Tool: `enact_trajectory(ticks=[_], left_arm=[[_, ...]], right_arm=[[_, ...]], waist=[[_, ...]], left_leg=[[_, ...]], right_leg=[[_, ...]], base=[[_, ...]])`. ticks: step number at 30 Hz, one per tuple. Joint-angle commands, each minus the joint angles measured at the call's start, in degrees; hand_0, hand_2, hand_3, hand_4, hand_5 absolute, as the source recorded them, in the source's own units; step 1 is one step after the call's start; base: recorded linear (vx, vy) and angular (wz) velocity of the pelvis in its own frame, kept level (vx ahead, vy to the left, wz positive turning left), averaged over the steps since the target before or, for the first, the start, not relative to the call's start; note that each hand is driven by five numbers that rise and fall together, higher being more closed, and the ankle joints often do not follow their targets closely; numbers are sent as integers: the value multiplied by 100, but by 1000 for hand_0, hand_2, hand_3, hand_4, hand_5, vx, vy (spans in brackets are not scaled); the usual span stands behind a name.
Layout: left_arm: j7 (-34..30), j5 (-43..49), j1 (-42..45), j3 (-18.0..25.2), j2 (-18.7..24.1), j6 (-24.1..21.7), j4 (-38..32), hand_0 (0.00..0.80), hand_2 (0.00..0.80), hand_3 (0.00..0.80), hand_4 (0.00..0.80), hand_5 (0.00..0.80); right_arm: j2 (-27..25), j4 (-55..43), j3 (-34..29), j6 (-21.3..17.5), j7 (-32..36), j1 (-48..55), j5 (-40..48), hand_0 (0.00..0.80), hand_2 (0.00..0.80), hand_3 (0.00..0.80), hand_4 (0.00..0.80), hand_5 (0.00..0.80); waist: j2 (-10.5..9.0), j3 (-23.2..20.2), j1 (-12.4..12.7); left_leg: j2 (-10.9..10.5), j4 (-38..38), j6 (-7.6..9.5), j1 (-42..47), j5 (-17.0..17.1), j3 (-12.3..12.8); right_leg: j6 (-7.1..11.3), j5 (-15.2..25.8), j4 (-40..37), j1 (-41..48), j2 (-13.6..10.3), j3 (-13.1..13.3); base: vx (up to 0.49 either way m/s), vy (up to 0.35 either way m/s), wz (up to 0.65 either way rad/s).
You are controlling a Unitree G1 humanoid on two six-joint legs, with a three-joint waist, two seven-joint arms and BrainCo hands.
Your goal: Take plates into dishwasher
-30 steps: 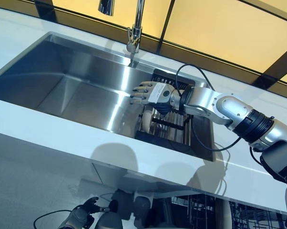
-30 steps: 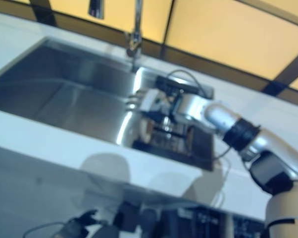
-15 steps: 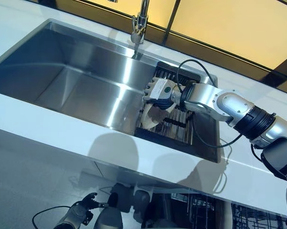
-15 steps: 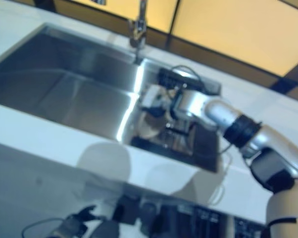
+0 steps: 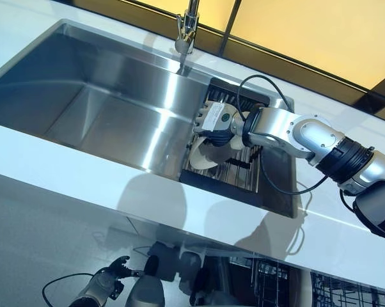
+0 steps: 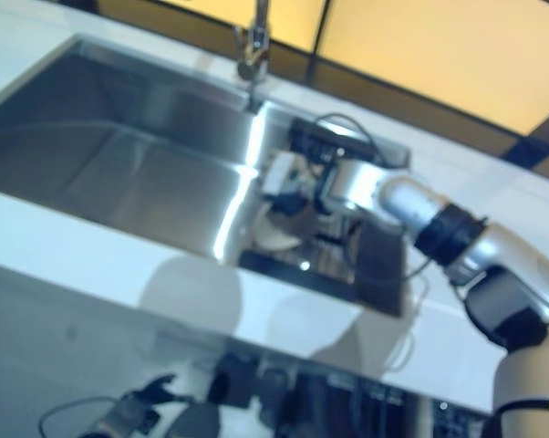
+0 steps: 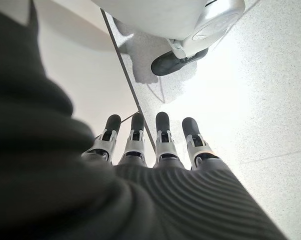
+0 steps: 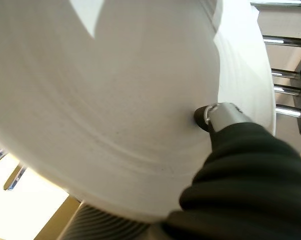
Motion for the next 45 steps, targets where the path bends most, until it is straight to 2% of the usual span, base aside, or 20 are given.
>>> enact_trajectory(ticks=[1,4,13,21,26,30,35,37,45], left_arm=[[52,-32,-50,-295,-55,-6,77,0,0,0,0,0],[68,1,19,-279,-73,-12,67,0,0,0,0,0],[58,11,185,-180,-24,-45,5,0,0,0,0,0],[102,-13,300,-147,-48,-107,40,0,0,0,0,0],[140,-86,369,-157,-136,-164,137,0,0,0,0,0],[137,-116,396,-153,-210,-231,233,0,0,0,0,0],[107,-172,374,-136,-238,-313,310,0,0,0,0,0],[91,-277,325,-150,-235,-394,304,0,0,0,0,0],[29,-884,129,-122,-249,-803,-186,0,0,0,0,0]], right_arm=[[-430,241,125,17,-95,-533,-32,800,800,800,800,800],[-559,302,51,189,-155,-492,75,800,800,800,800,800],[-1062,738,-356,1026,-465,-366,757,800,800,800,800,800],[-1453,1199,-770,1413,-944,-372,1710,800,800,800,800,800],[-1582,1409,-1234,1804,-1118,-252,3010,800,800,800,800,800],[-1520,1666,-1897,2124,-1240,55,4282,800,800,800,800,800],[-1329,1890,-2608,2567,-1309,396,5541,800,800,800,800,800],[-1170,2015,-3002,2788,-1288,594,6306,800,800,800,800,800],[-762,2350,-3743,3118,-1248,1143,7895,800,800,800,800,800]], waist=[[237,-164,68],[227,-222,35],[211,-400,-80],[273,-582,-202],[359,-729,-293],[453,-812,-344],[538,-858,-401],[573,-880,-450],[670,-929,-539]], left_leg=[[147,-285,-64,177,-195,227],[152,-300,-67,231,-207,247],[159,-352,-71,378,-237,311],[141,-371,-66,521,-290,384],[117,-371,-67,615,-324,443],[96,-371,-70,703,-358,483],[93,-371,-74,773,-380,553],[95,-371,-73,827,-398,601],[90,-371,-55,963,-448,696]], right_leg=[[-64,-368,193,140,485,-65],[-61,-371,180,182,487,-52],[-30,-374,156,285,485,-27],[-20,-399,130,404,469,29],[-17,-409,106,481,445,65],[-18,-414,69,568,426,87],[-19,-427,70,618,396,112],[-27,-440,93,644,390,137],[-48,-459,101,743,374,171]], base=[[0,0,0],[0,0,0],[0,0,0],[-2,34,-3],[3,64,-2],[11,72,-2],[-1,43,-2],[8,37,-4],[2,23,-9]])
